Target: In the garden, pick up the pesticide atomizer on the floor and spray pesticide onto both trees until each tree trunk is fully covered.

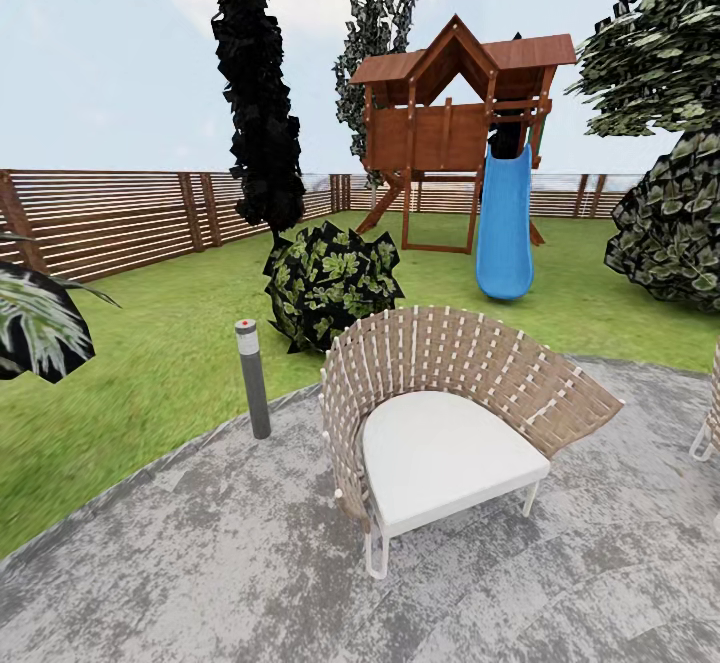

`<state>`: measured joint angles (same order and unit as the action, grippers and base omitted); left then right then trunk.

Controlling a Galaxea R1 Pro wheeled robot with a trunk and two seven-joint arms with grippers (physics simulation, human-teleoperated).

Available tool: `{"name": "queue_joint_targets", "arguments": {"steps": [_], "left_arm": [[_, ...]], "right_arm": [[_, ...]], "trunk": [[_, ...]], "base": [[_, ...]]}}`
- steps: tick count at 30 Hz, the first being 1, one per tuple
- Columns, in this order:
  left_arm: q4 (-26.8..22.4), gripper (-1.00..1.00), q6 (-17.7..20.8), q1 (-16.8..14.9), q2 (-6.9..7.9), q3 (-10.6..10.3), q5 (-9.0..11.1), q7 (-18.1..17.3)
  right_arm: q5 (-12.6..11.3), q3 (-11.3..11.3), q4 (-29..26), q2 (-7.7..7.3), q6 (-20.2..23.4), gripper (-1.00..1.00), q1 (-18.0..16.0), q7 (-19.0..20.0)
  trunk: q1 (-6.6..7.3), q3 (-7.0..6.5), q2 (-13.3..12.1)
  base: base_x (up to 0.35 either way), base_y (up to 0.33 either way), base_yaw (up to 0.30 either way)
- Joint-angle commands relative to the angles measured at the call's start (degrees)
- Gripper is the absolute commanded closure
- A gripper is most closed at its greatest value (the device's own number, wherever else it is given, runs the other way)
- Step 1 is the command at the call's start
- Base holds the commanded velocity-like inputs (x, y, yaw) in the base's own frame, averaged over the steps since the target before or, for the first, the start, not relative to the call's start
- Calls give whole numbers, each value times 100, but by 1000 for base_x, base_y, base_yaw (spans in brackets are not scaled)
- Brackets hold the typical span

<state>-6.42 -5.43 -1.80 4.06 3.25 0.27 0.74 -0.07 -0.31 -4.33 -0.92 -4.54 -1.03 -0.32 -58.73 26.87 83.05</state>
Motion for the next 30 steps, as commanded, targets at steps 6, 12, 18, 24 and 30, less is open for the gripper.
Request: {"name": "queue_joint_targets", "arguments": {"steps": [6, 12, 18, 24, 30], "left_arm": [[-733, -100, -959, -449, 14, 318, -46, -62], [-1130, -100, -1029, -830, -16, 315, -126, -86], [-1156, -100, -1051, -982, 8, 305, -141, -89], [-1081, -100, -1073, -947, 23, 317, -128, -85], [-1080, -100, -1074, -945, 35, 310, -101, -100]], "right_arm": [[-9, -12, -1589, -253, -1365, -100, -22, -3], [1, -6, -2234, -299, -1398, -100, -390, 2], [13, 1, -2262, -333, -1408, -100, -662, 6], [24, 44, -2231, -309, -1409, -100, -705, 13], [-10, 13, -2221, -286, -1393, -100, -705, 14]], "trunk": [[0, 6, 3], [0, 6, 3], [0, 6, 3], [0, 6, 3], [0, 5, 3]], "base": [[0, 0, 0], [0, 0, 0], [0, 0, 0], [0, 0, 0], [-181, 220, -213]]}}
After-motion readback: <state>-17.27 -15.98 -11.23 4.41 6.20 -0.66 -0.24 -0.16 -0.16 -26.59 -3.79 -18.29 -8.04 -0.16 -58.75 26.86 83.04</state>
